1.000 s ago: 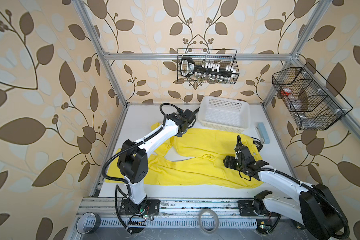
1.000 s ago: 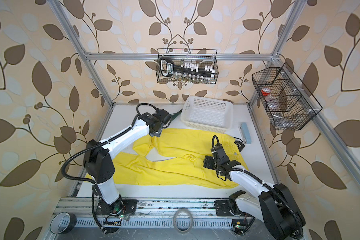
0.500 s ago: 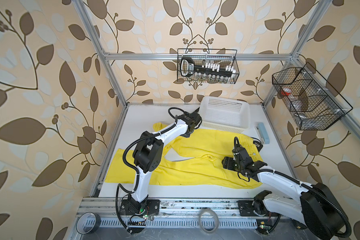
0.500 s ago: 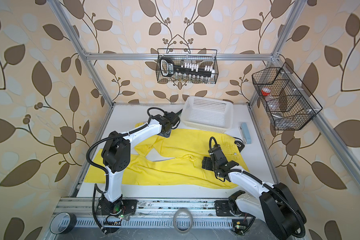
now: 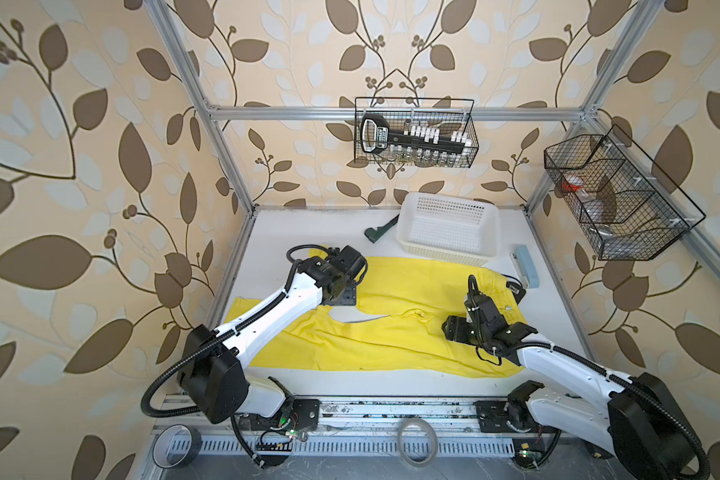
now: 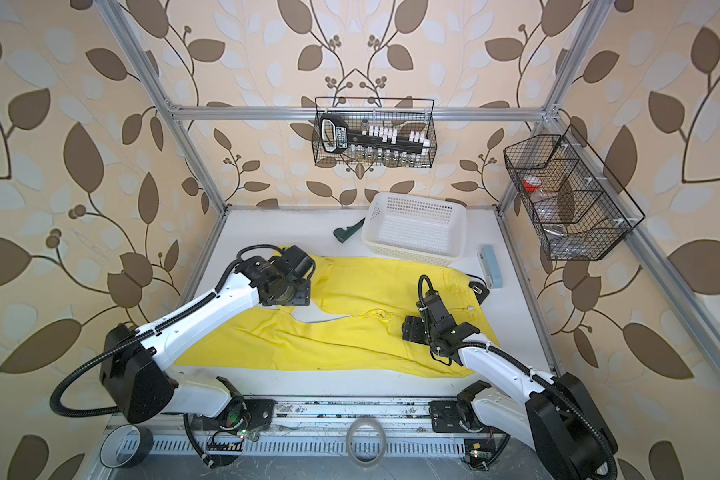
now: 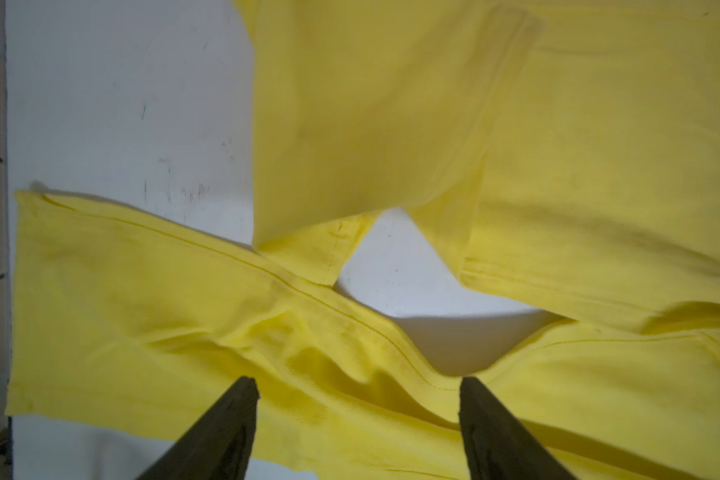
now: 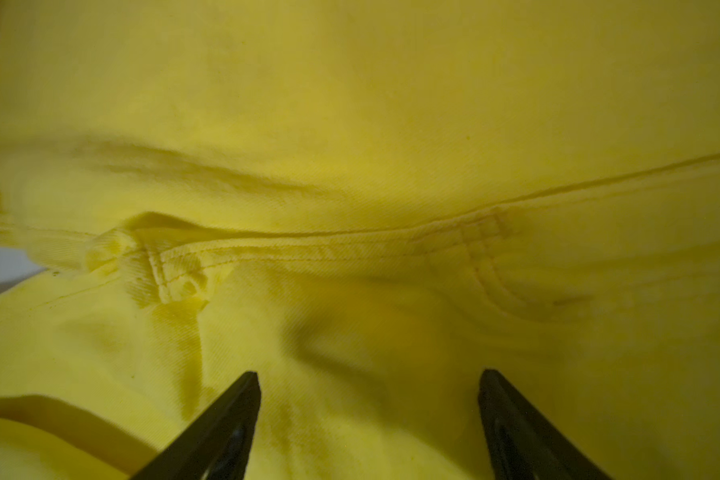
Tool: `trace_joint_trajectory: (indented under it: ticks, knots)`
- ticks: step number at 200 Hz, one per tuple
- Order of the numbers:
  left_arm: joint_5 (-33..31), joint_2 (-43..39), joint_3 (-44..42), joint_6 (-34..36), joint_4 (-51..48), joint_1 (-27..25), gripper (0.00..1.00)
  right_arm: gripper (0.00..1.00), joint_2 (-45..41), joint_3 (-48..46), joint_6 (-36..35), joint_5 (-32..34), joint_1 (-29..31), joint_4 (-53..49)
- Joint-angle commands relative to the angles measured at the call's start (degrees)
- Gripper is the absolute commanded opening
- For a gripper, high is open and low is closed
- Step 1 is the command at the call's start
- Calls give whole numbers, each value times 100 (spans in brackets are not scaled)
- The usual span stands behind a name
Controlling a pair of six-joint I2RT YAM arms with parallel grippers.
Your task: Fold and stack the trousers
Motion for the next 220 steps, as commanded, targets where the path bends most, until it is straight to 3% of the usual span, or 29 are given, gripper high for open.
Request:
trace_joint_trajectory:
  ticks: [1,35,75,101,135,163,182,220]
  knots:
    - [56,157,-498,-421,363,334,76,84,-94,281,-45,-146,126,-239]
    - [379,499,-947,-469,1052,788,72,84,-161,326,9,-53,271,-326]
    - [372,1037,-1093,-350,1612,1016,58,84,-166,315,41,-11,332,-369]
    - [166,1253,-1098,-167,1828,1209,50,84,-174,314,71,-6,350,-373]
    - [-19,1431,-953,100,2006,1449,46,84,-144,276,76,-2,383,-348]
    - [240,1561,-899,220,2362,1571,28,84,-69,264,77,-44,391,-261]
    - [294,1650,-707,333,2256,1596,0,84,-46,278,75,-55,412,-248]
    - [-791,1292,20,876,928,1626,0,84,-7,225,36,7,418,-247]
